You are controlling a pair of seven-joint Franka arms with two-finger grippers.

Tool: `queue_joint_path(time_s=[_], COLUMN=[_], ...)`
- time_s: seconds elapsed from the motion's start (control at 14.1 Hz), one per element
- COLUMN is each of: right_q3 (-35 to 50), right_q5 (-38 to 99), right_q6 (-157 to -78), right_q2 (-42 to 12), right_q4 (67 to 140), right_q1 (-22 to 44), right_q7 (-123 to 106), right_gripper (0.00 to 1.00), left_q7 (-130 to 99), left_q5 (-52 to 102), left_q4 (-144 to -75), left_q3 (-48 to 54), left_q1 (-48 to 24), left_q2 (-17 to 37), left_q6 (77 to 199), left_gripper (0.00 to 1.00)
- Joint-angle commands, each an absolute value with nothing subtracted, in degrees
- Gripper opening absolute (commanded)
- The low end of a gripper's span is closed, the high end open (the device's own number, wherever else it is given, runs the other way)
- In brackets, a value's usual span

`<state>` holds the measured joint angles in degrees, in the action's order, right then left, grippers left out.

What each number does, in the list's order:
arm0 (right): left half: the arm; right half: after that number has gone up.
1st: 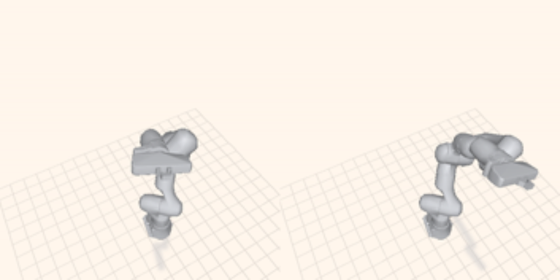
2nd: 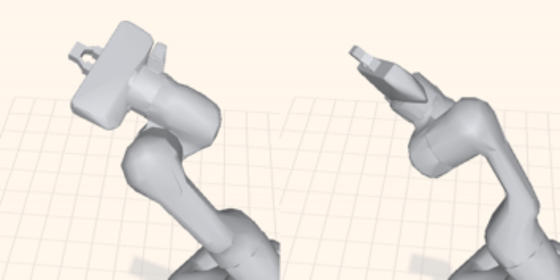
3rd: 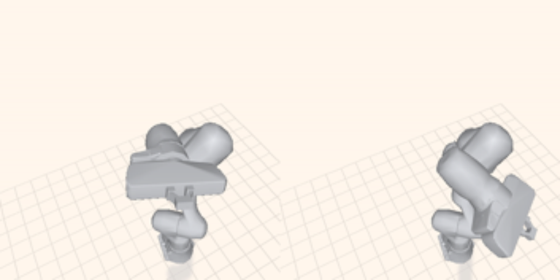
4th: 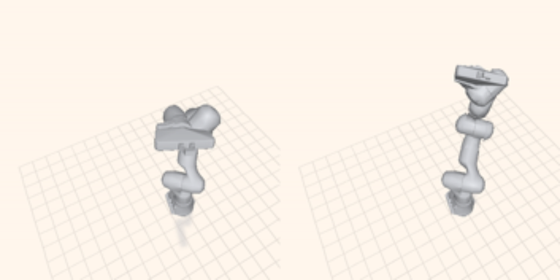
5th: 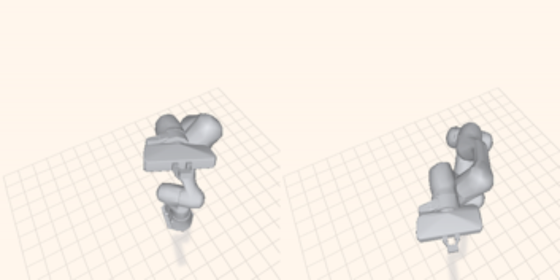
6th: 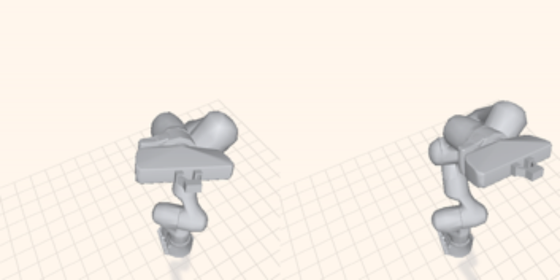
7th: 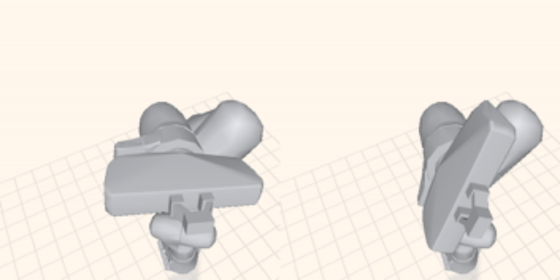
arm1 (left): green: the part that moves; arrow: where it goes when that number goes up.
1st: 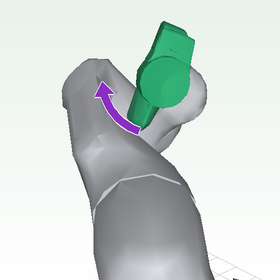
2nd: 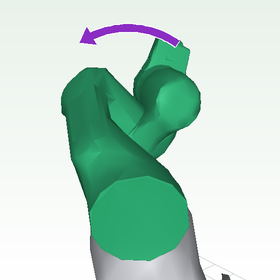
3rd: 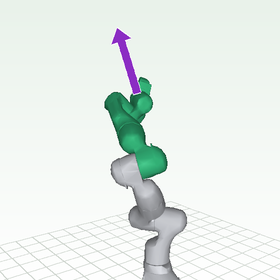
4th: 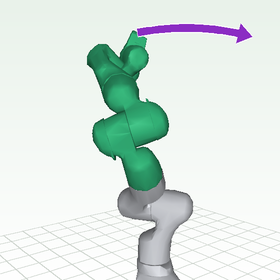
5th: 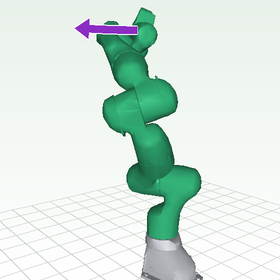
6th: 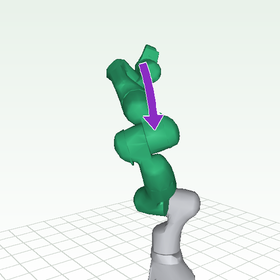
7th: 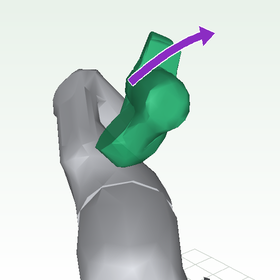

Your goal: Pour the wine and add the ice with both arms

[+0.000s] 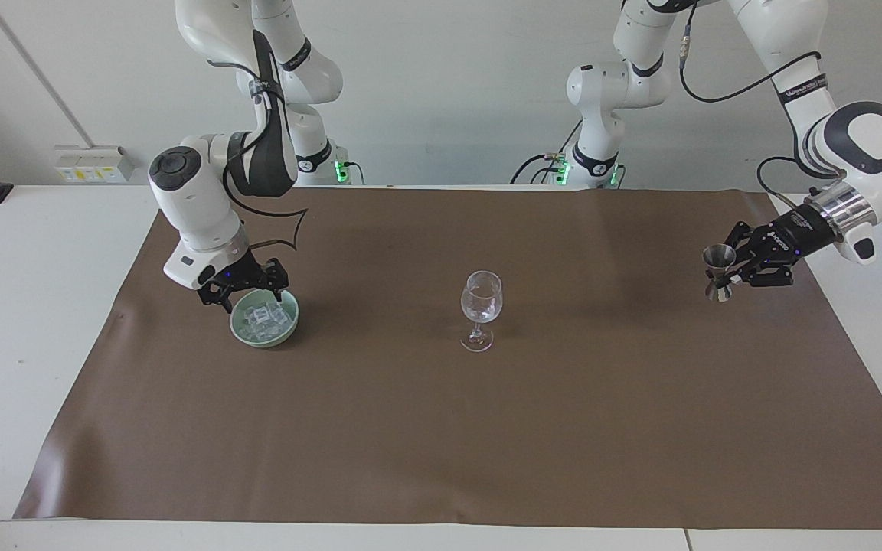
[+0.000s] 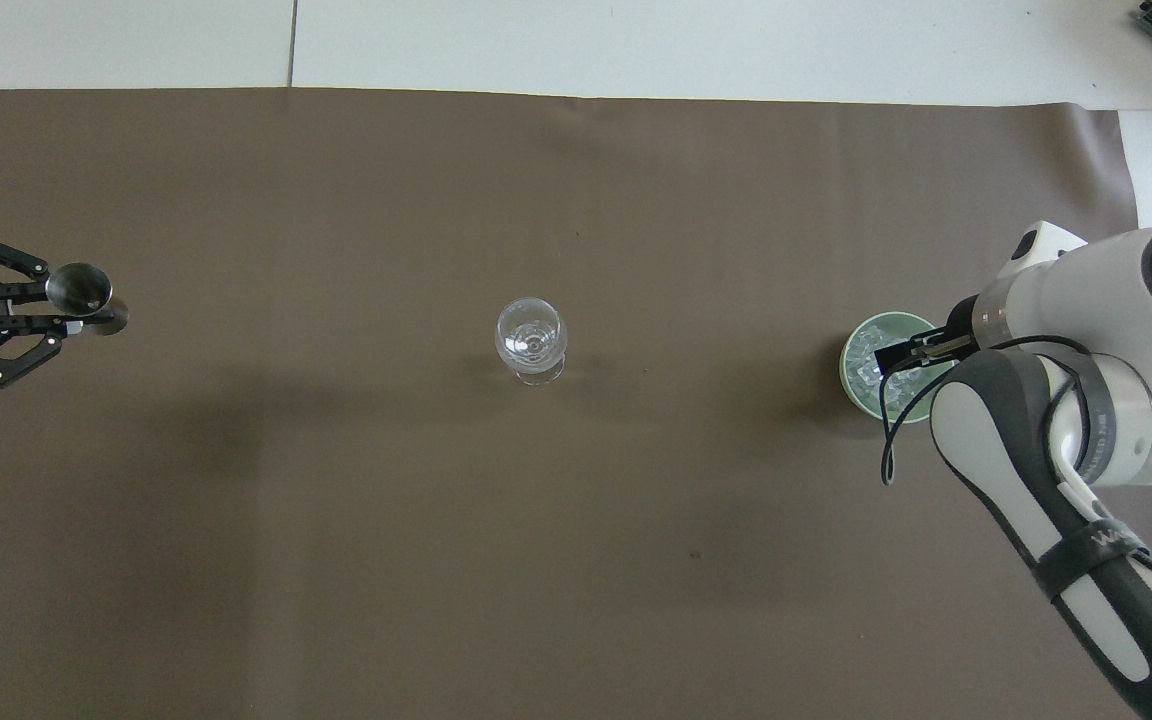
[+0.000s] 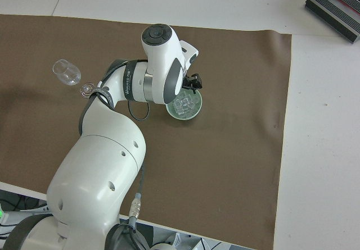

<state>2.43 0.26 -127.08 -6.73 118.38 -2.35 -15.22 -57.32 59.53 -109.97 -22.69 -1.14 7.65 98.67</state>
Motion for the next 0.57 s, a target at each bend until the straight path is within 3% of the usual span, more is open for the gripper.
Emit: queue_joint_path(time_s=[0.0, 0.14, 0.5], right_q3=[2.4, 2.4, 2.4], right_q5=[-1.0, -2.7, -2.9], right_q6=[-129.7, -129.7, -130.5], right_q2=[-7.2, -7.1, -7.6], right_q4=[120.1, 120.7, 121.4], right_q1=[-2.3, -2.4, -2.3], right_q7=[-16.8, -17.0, -16.5], right_gripper=[1.0, 1.0, 0.76], left_q7=[-57.7, -57.8, -58.0], left_q5=[64.9, 67.5, 74.9], left_q4=[-113.0, -113.0, -117.0], left_q3=[-24.6, -24.9, -24.9], left_q1=[-0.4, -0.2, 0.0], left_q2=[7.9, 9.5, 9.8], left_q6=[97.7, 98.2, 102.2], left_gripper=[0.0, 0.0, 0.0])
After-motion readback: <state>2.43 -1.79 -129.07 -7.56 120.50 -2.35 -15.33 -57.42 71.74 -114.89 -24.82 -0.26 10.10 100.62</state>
